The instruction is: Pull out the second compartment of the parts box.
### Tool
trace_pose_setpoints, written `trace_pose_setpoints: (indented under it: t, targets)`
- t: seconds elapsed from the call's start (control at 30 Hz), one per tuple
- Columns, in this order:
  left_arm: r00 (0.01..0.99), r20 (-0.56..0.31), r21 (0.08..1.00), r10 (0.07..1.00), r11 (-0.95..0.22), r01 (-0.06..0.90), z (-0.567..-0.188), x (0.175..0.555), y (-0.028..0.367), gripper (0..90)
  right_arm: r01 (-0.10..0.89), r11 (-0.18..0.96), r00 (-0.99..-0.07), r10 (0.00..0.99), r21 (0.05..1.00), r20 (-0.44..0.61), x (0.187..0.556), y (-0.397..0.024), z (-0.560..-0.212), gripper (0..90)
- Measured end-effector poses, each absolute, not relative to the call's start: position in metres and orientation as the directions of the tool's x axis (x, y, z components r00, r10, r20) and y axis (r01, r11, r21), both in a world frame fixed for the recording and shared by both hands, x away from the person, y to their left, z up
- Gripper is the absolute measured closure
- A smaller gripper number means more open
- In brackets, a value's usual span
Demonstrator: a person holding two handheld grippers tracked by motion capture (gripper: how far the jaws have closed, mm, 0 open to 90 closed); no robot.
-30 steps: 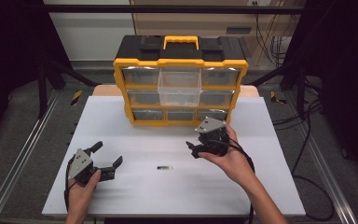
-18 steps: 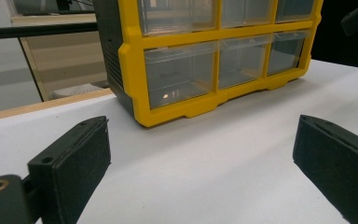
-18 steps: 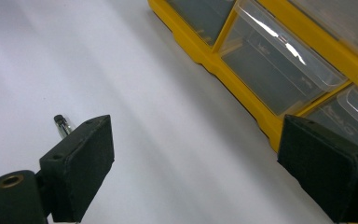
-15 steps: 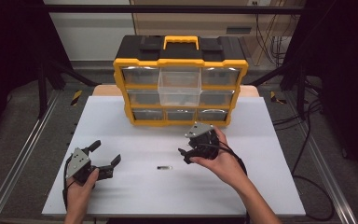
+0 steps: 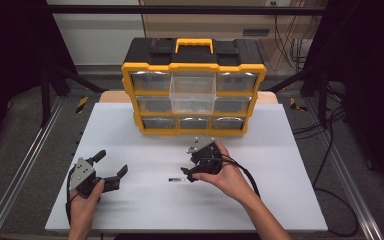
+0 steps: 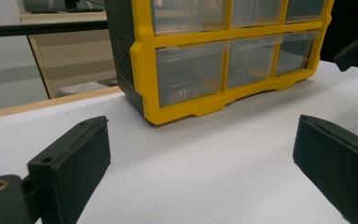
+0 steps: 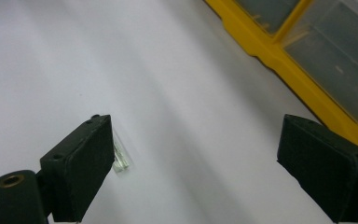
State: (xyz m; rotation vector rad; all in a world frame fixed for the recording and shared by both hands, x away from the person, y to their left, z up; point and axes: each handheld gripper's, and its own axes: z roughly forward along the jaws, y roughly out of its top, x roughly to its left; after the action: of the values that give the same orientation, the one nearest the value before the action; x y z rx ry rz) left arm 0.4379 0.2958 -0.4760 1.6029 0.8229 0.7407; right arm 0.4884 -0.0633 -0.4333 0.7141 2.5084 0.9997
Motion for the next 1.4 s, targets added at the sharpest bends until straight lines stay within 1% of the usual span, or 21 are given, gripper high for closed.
trace_pose_setpoints:
  t: [0.47,0.77,0.97,1.17,1.23,1.33,1.37,1.4]
  targets:
    - [0.561,0.042,0.984,0.827,-0.133,0.122,-0.476,0.439,0.293,3.8,0.341,0.603,-0.827,0.557,0.721,-0.074,0.481,-0.048,-0.45,13.5]
    - [0.559,0.034,0.985,0.829,-0.123,0.123,-0.477,0.44,0.294,3.8,0.335,0.615,-0.852,0.521,0.713,-0.049,0.48,-0.034,-0.46,14.9]
    - [0.561,0.032,0.984,0.827,-0.124,0.126,-0.478,0.44,0.295,3.8,0.353,0.615,-0.86,0.511,0.705,-0.015,0.483,-0.029,-0.467,17.2]
    - [0.559,0.012,0.986,0.829,-0.104,0.134,-0.478,0.439,0.296,3.8,0.372,0.611,-0.863,0.505,0.699,0.018,0.486,-0.03,-0.469,18.6]
    - [0.562,0.024,0.985,0.827,-0.116,0.129,-0.478,0.44,0.294,3.8,0.358,0.626,-0.866,0.499,0.693,-0.003,0.487,-0.031,-0.466,19.0]
    - [0.561,0.029,0.983,0.827,-0.127,0.136,-0.479,0.441,0.292,3.8,0.38,0.598,-0.856,0.517,0.705,0.023,0.485,-0.036,-0.465,19.0]
    - [0.563,0.03,0.982,0.826,-0.128,0.136,-0.479,0.441,0.291,3.8,0.385,0.588,-0.856,0.515,0.712,0.038,0.485,-0.038,-0.465,19.2]
    - [0.565,0.039,0.982,0.824,-0.137,0.133,-0.479,0.44,0.29,3.8,0.377,0.593,-0.861,0.508,0.712,0.032,0.483,-0.039,-0.466,19.3]
